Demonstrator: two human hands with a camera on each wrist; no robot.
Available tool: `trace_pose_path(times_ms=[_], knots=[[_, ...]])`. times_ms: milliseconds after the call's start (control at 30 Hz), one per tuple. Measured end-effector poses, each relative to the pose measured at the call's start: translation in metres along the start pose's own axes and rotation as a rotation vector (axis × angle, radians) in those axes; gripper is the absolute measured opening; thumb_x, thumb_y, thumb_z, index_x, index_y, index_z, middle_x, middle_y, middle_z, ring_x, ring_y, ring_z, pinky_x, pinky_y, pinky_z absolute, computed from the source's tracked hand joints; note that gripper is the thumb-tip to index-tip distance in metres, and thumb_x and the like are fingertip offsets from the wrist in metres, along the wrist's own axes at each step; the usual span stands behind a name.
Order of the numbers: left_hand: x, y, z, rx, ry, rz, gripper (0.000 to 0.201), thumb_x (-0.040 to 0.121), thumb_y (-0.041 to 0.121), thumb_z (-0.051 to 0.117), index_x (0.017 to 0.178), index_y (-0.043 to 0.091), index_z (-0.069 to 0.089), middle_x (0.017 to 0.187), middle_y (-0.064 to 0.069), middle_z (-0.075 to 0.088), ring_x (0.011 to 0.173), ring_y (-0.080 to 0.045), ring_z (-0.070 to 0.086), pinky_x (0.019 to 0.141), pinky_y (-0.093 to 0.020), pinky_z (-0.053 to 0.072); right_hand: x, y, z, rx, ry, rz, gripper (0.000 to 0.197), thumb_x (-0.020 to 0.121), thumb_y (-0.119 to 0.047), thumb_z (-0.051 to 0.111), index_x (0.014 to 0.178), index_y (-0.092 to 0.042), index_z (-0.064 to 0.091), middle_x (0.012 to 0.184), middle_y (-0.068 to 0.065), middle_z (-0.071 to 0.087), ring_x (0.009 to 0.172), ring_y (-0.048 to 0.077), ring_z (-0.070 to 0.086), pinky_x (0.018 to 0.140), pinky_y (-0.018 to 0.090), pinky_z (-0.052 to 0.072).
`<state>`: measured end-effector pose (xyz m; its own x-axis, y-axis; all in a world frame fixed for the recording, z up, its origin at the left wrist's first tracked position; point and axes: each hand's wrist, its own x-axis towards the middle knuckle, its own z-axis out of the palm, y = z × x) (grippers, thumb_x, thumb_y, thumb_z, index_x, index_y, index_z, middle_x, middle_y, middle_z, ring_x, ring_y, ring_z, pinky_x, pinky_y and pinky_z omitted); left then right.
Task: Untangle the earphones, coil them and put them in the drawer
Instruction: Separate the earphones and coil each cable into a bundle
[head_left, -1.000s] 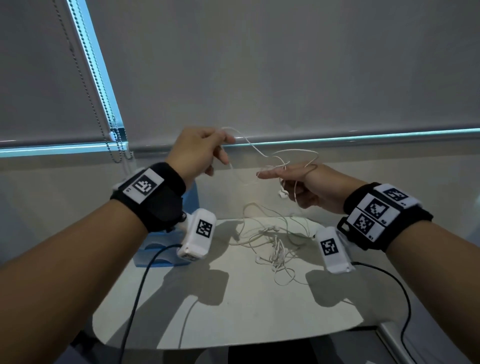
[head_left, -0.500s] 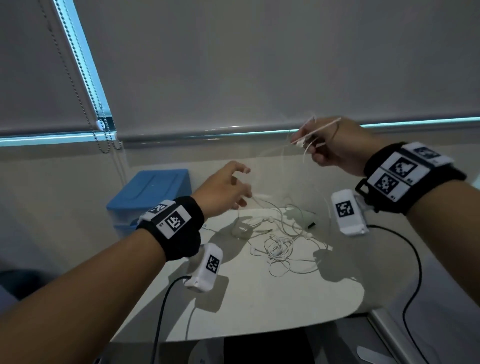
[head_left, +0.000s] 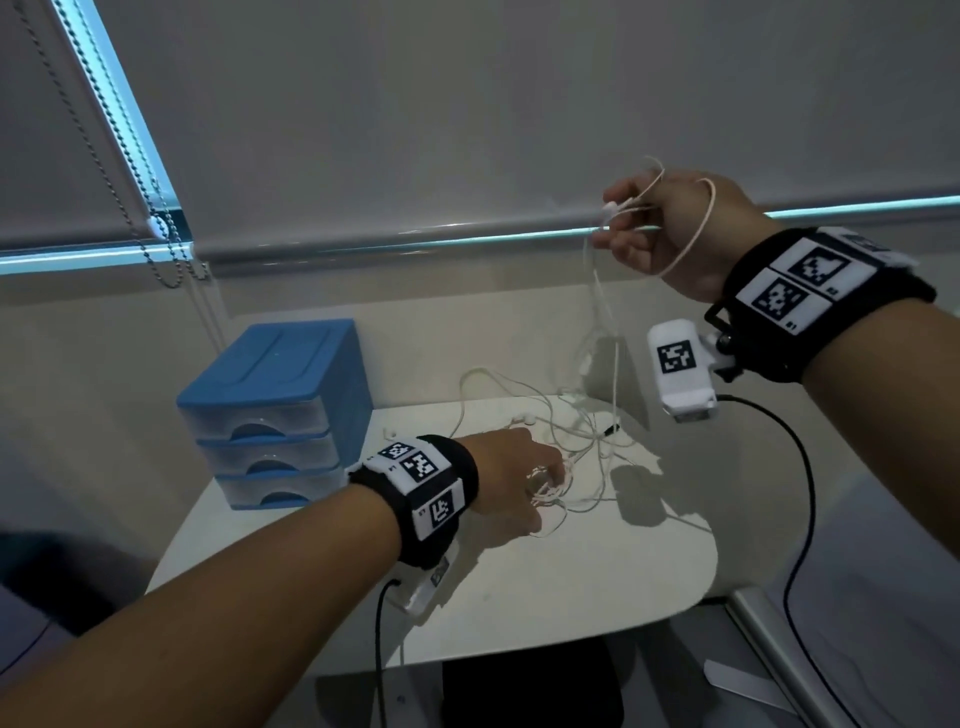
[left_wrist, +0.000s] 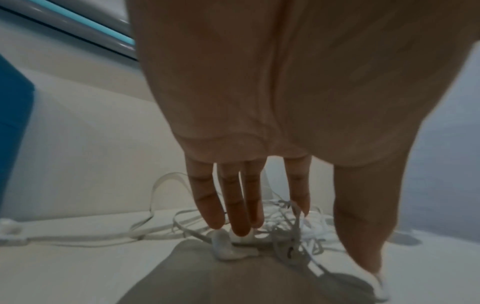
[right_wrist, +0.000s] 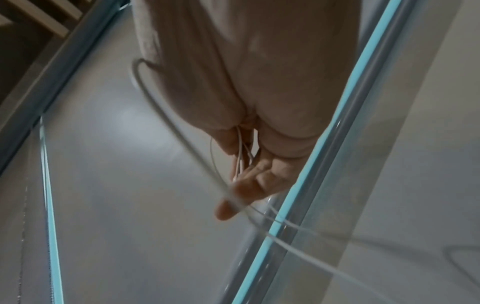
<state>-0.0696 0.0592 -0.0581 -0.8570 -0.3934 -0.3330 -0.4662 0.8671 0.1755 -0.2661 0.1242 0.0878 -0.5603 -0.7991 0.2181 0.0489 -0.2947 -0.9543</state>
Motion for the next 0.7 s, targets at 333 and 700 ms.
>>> trace_pose_path(times_ms=[333, 700], knots=[[-0.014, -0.036, -0.021, 0.017, 0.263, -0.047, 0.030, 0.093, 0.021, 0.066, 0.072, 0.027, 0.044, 0.076, 0.016, 0.045, 0.072, -0.010, 0.046, 0.057, -0.021, 0.029, 0.014, -0.020, 0.010, 0.269, 0.088, -0.162, 0.024, 0.105, -0.009, 0.043, 0.090, -0.008, 0.061, 0.089, 0.017, 0.061, 0.083, 0.033, 0.078, 0.067, 0.028, 0.060], [-0.043, -0.092, -0.027, -0.262, 0.340, -0.255, 0.009, 0.091, 0.021, 0.067, 0.096, 0.020, 0.059, 0.092, 0.005, 0.056, 0.083, -0.017, 0.054, 0.061, -0.022, 0.039, 0.023, -0.044, 0.030, 0.533, 0.117, -0.279, 0.011, 0.098, -0.003, 0.054, 0.092, 0.004, 0.059, 0.082, 0.020, 0.061, 0.088, 0.040, 0.076, 0.073, 0.036, 0.061]])
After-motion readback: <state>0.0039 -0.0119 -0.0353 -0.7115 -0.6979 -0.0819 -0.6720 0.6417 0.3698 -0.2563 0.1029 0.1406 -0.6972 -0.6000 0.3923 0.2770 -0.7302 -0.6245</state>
